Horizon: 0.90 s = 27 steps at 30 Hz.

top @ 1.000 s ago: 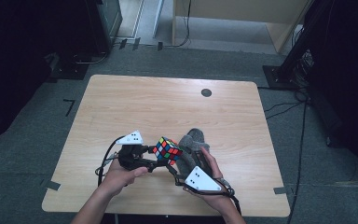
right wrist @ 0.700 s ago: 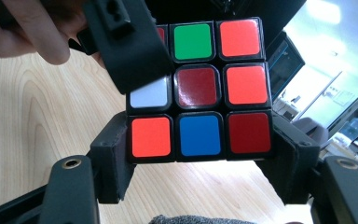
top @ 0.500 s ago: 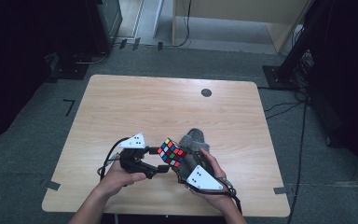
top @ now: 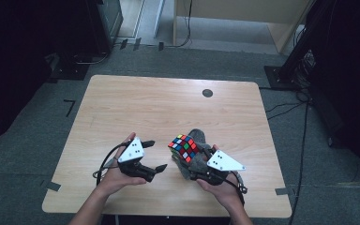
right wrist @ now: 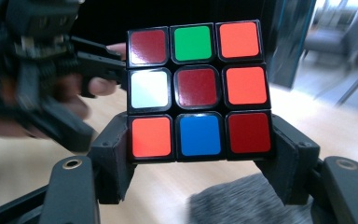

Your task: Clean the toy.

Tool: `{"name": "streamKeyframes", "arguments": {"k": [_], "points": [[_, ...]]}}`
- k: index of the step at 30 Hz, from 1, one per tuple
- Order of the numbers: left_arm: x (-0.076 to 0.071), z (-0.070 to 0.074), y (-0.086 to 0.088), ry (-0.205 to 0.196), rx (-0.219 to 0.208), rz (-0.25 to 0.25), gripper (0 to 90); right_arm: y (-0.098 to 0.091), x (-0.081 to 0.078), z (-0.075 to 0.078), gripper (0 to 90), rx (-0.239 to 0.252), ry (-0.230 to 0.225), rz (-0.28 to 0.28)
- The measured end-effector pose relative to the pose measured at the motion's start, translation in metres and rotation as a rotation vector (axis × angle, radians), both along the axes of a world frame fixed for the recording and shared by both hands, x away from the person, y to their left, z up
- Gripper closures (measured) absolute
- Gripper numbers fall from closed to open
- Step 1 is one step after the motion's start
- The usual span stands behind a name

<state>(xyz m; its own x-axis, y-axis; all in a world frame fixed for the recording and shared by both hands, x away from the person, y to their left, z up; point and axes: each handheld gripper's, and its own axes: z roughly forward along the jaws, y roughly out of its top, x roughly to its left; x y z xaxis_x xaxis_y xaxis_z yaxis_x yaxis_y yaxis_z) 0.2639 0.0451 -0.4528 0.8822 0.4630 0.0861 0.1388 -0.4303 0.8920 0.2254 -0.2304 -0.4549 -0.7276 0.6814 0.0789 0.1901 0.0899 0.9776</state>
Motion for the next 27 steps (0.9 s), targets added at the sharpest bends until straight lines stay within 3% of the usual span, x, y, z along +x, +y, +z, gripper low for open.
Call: {"name": "streamKeyframes", "arguments": {"k": [4,10,11,12,16,19,23,27], "points": [[-0.009,-0.001,-0.007,-0.103,0.025,0.008,2.8,0.006,0.0,0.005,34.2,0.009,0.102,-0.008],[-0.013,-0.004,-0.011,-0.137,0.044,-0.013,1.7,0.015,-0.002,0.005,34.2,0.045,0.183,-0.001],[-0.014,-0.005,-0.012,-0.143,0.051,-0.014,1.8,0.018,-0.001,0.005,34.2,0.067,0.221,0.006],[-0.014,-0.005,-0.013,-0.153,0.06,-0.011,1.8,0.018,-0.001,0.005,34.2,0.067,0.221,0.006],[-0.019,-0.006,-0.016,-0.226,0.075,-0.001,5.2,0.019,0.001,0.004,34.2,0.119,0.313,0.018],[-0.021,-0.006,-0.016,-0.251,0.076,0.006,7.8,0.02,0.001,0.004,34.2,0.124,0.329,0.02],[-0.027,-0.011,-0.022,-0.326,0.128,-0.007,14.4,0.022,0.003,0.003,34.2,0.145,0.381,0.026],[-0.03,-0.014,-0.025,-0.352,0.151,-0.009,17.2,0.023,0.004,0.001,34.1,0.146,0.417,0.033]]}}
